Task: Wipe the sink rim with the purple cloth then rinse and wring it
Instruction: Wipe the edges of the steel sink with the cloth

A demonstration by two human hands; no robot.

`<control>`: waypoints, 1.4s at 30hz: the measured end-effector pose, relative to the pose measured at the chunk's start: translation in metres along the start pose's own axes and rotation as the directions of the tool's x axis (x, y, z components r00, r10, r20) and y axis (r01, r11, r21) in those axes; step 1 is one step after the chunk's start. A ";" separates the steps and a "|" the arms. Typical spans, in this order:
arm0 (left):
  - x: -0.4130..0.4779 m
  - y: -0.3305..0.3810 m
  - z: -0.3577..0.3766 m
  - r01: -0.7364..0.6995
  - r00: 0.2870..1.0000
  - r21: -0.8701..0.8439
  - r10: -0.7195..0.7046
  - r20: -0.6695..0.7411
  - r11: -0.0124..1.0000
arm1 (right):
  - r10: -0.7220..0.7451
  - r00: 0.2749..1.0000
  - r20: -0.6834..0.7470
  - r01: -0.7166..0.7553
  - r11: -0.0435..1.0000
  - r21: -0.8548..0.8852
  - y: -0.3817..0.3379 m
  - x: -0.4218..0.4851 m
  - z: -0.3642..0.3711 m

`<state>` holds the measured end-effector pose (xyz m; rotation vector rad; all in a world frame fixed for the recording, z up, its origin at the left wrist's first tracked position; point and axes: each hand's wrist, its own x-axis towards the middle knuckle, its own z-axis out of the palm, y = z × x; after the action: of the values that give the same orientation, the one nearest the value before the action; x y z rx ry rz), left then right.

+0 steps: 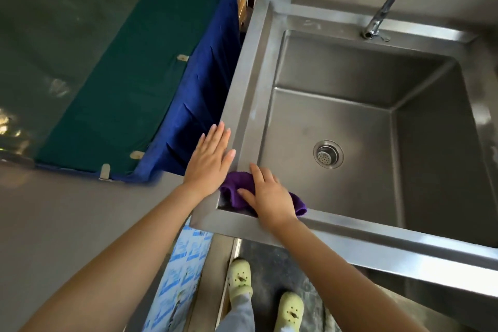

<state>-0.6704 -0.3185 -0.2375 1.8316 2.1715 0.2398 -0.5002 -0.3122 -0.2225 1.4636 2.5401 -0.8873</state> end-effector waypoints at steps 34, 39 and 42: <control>0.061 0.010 0.000 0.015 0.996 0.110 -0.005 -0.091 0.994 | -0.194 0.937 -0.292 0.213 0.976 0.035 0.022 0.152 -0.037; 0.062 0.009 0.001 0.010 0.997 0.142 0.001 -0.082 0.990 | -0.091 0.922 -0.376 0.111 0.993 0.031 0.031 0.198 -0.054; 0.064 0.008 0.002 0.010 0.997 0.121 0.000 -0.079 0.993 | -0.058 0.943 -0.328 0.062 0.998 -0.001 0.040 0.240 -0.082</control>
<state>-0.6721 -0.2549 -0.2441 1.9111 2.2905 0.1855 -0.5803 -0.0702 -0.2545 1.6703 2.8295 -0.7139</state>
